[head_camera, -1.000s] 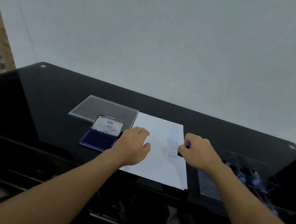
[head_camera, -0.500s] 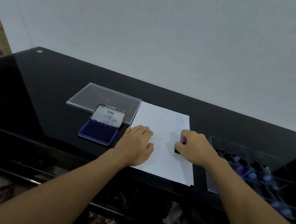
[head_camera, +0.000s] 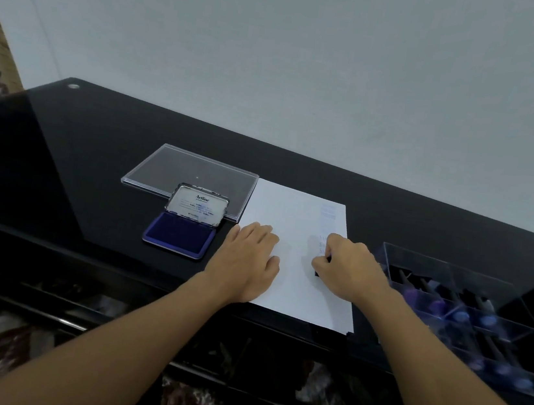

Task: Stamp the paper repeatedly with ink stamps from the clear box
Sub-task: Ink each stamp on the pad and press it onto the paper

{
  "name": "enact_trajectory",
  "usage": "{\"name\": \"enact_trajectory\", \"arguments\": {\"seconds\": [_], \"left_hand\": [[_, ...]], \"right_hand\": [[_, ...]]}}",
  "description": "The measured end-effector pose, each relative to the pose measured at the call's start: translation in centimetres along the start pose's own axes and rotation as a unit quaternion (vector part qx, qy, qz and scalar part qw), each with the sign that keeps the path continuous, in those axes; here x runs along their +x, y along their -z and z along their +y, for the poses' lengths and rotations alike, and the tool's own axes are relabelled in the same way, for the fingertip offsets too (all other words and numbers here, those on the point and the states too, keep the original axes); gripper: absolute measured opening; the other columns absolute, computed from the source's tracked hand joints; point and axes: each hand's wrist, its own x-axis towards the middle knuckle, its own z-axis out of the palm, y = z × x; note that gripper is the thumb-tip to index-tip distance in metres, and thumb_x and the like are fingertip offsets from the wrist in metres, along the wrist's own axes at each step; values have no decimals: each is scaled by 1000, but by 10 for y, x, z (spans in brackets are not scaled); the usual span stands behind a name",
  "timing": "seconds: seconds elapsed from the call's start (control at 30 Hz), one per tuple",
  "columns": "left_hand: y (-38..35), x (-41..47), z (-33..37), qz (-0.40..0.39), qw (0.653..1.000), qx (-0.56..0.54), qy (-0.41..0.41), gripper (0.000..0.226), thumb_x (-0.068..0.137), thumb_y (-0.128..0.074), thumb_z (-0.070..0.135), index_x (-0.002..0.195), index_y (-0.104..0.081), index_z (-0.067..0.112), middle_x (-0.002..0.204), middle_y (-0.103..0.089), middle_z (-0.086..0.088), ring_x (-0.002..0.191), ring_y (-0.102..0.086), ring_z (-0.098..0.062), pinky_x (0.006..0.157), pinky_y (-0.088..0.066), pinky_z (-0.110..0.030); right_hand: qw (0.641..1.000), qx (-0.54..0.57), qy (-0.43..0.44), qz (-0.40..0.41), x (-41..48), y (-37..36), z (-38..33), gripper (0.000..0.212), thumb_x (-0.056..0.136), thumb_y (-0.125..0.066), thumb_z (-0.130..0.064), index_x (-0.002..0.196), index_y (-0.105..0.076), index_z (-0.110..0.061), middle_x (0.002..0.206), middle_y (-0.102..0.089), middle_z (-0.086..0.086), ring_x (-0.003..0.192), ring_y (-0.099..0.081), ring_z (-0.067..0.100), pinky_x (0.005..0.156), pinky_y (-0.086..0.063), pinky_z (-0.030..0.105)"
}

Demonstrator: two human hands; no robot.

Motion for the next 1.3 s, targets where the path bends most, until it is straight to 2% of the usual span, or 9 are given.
{"name": "enact_trajectory", "arguments": {"seconds": [0.27,0.47,0.87,1.3], "left_hand": [[1,-1,3,-2,1000,20,-1,46,100,-32,34,141,-43,16,152,-36,-1,144,-25,-20,119,-18,-46],[1,-2,5,6,1000,24,0,44,100,-33,34,139,-43,16,151,-36,0,143,-25,-19,120,-17,-43],[0,-1,5,2,999,31,7,45,100,-34,34,142,-41,17,153,-34,1,145,-23,-19,120,-17,-44],[0,-2,4,4,1000,21,8,46,101,-33,35,144,-40,19,155,-32,3,146,-21,-16,121,-14,-42]], "right_hand": [[999,3,-17,43,-3,-9,-2,16,93,-46,-28,87,-44,-13,82,-57,6,75,-57,27,59,-44,35],[998,10,-19,52,2,-12,-1,13,93,-45,-24,88,-44,-13,80,-57,4,72,-54,25,52,-35,32],[997,-2,-9,73,-12,-16,-3,10,95,-43,-22,89,-39,-15,72,-52,3,61,-46,21,49,-31,32],[999,0,-22,43,-2,-9,-4,10,94,-43,-24,90,-41,-15,77,-50,1,69,-50,23,51,-31,32]]}}
